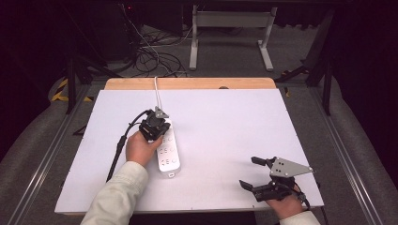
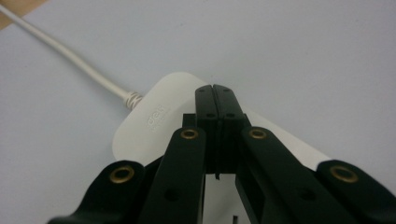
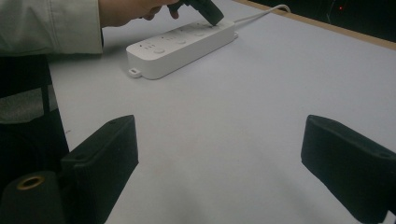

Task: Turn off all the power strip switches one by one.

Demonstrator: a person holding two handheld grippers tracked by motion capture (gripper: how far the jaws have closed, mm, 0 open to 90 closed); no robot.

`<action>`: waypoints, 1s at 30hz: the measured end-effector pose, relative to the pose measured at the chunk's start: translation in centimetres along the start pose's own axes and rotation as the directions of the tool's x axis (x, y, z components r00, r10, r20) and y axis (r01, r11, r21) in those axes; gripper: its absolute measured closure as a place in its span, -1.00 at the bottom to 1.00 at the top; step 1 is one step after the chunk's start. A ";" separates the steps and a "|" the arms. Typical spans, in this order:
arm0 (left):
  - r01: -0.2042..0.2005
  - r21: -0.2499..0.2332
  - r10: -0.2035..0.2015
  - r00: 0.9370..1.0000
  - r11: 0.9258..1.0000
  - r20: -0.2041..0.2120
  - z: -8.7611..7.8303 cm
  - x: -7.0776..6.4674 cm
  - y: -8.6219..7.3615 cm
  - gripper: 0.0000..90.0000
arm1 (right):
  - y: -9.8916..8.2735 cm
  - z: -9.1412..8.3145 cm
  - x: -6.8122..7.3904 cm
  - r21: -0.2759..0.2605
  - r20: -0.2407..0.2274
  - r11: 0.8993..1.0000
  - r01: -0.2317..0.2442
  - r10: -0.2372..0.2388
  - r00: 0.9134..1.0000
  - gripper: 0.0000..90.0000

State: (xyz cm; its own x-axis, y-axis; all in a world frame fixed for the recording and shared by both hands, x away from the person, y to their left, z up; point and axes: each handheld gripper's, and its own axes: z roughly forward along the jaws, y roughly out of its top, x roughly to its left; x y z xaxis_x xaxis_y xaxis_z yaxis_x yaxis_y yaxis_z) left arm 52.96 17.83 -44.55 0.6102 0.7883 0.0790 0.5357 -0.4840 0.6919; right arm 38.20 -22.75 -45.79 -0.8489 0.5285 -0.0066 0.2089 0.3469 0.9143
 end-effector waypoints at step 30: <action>-0.037 -0.280 0.072 0.991 0.959 0.115 -7.8 -2.1 1.0 -0.12 | 0.0 -0.1 -0.1 -0.004 0.012 1.000 -0.005 0.005 1.000 -0.74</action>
State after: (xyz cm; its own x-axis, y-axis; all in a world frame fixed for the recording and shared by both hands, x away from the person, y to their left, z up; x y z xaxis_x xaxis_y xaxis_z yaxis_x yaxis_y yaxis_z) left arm 47.63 18.67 -38.46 0.7103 0.7024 0.0458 0.3276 -0.3875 0.8617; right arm 38.18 -22.91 -45.76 -0.8418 0.5398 -0.0068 0.2115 0.3413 0.9158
